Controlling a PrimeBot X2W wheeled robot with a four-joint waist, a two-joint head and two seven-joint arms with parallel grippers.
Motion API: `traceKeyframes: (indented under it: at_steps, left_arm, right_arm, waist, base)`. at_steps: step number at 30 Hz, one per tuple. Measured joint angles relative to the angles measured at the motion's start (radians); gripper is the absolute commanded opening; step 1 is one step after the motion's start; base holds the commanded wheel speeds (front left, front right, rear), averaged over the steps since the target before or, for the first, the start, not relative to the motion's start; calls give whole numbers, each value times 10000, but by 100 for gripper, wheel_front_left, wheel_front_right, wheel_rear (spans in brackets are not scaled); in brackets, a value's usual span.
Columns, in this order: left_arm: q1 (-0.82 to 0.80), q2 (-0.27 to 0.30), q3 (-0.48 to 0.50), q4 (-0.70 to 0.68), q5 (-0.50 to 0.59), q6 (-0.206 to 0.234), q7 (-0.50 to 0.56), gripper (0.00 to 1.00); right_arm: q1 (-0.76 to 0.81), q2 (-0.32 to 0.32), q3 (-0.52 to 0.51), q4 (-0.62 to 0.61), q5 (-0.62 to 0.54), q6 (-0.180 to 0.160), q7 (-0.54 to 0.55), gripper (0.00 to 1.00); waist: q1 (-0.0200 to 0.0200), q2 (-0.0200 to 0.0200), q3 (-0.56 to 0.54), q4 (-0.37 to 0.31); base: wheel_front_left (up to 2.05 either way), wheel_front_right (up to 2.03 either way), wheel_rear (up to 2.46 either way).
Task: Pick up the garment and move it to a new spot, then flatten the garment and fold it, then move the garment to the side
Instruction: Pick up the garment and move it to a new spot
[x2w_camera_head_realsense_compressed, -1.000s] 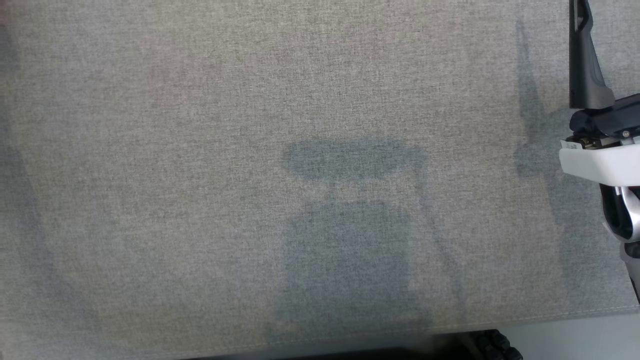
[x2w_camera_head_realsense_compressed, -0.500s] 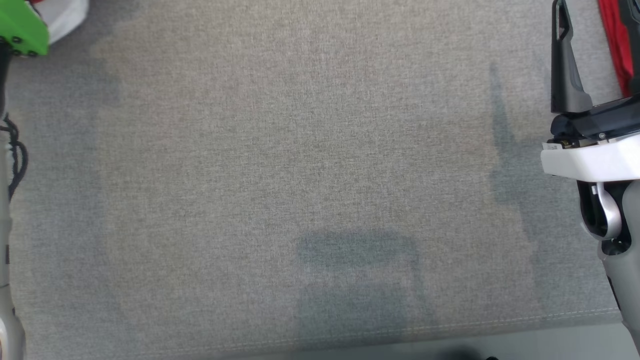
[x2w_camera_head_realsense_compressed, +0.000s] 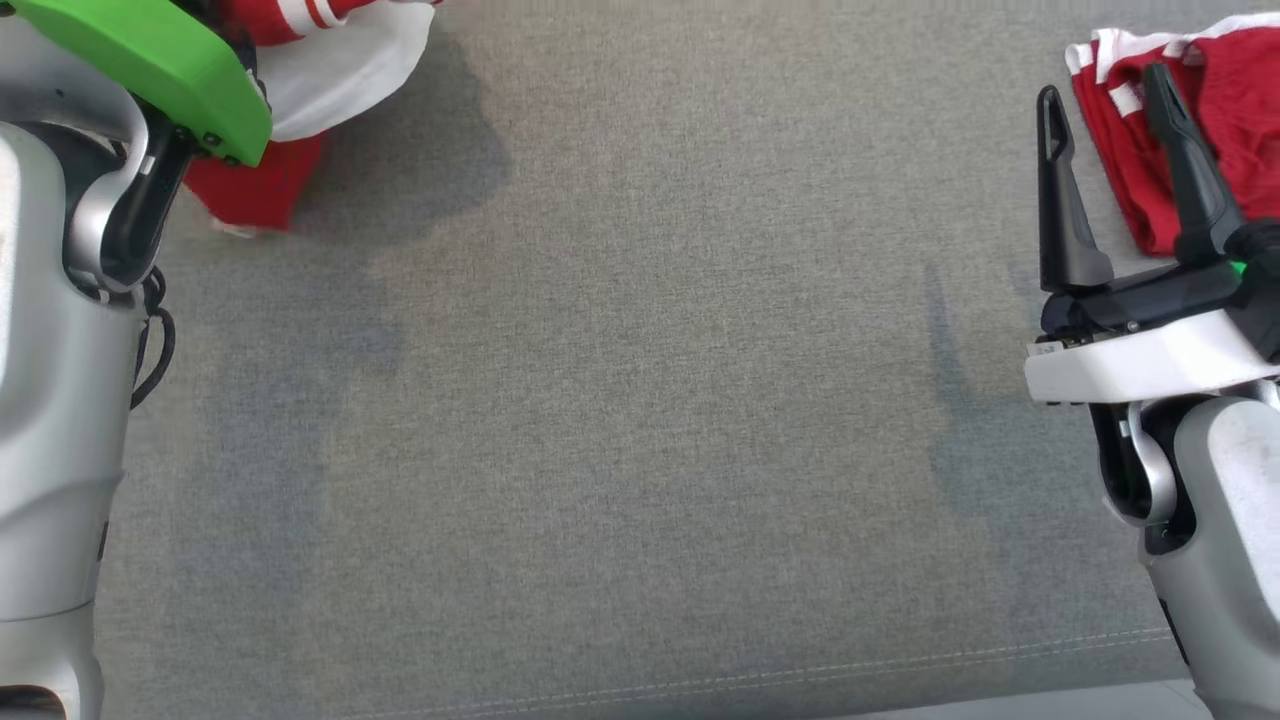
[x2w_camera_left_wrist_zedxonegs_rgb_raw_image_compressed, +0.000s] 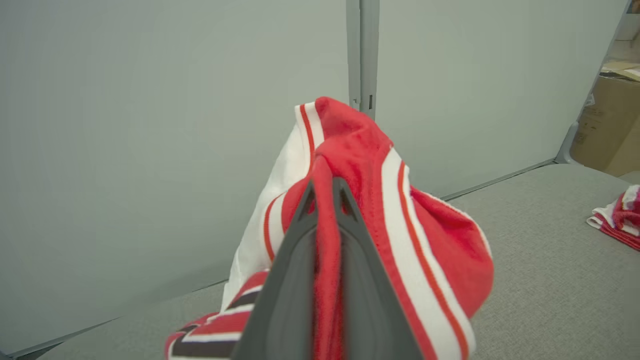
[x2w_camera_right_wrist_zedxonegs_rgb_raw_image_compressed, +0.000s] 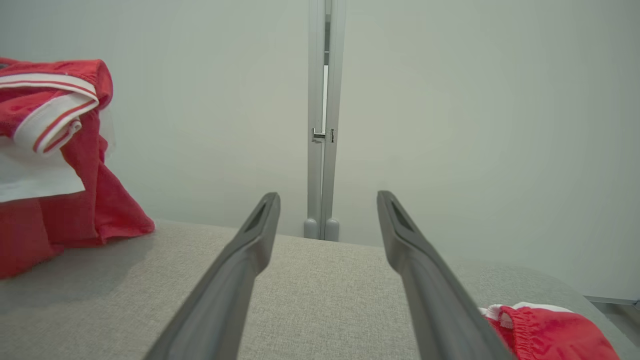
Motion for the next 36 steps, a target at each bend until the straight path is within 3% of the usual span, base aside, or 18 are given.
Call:
traceKeyframes:
  at_steps: [6,13,20,23,29,36]
  left_arm:
    - [156,180,151,-466,-337,0,-150,0]
    - [1109,959,422,-1043,-802,0,58,0]
    - [1642,1241,-1221,-2412,-1551,0,1402,0]
    - [2487,907,-1996,-2380,-2027,0,1799,0]
    - [3757,-667,-2738,-1601,-2554,0,1868,0]
    - [4035,-1373,-2715,-573,-2073,426,1018,0]
  right_arm:
    - [367,171,115,282,77,0,-6,100]
    - [979,364,205,606,201,0,-88,100]
    - [1335,439,483,550,309,19,-84,100]
    - [1350,474,627,487,362,88,-73,100]
    - [1346,550,802,357,433,182,15,100]
    - [1317,869,1127,307,499,295,15,100]
  waist:
    - [0,0,-664,-147]
    - [0,0,-1599,-356]
    - [0,0,-2348,-621]
    - [0,0,-2416,-820]
    - [-1,0,-2340,-1245]
    - [0,0,-2032,-1908]
  base:
    - [0,0,0]
    - [0,0,0]
    - [0,0,0]
    - [0,0,0]
    - [0,0,0]
    - [0,0,0]
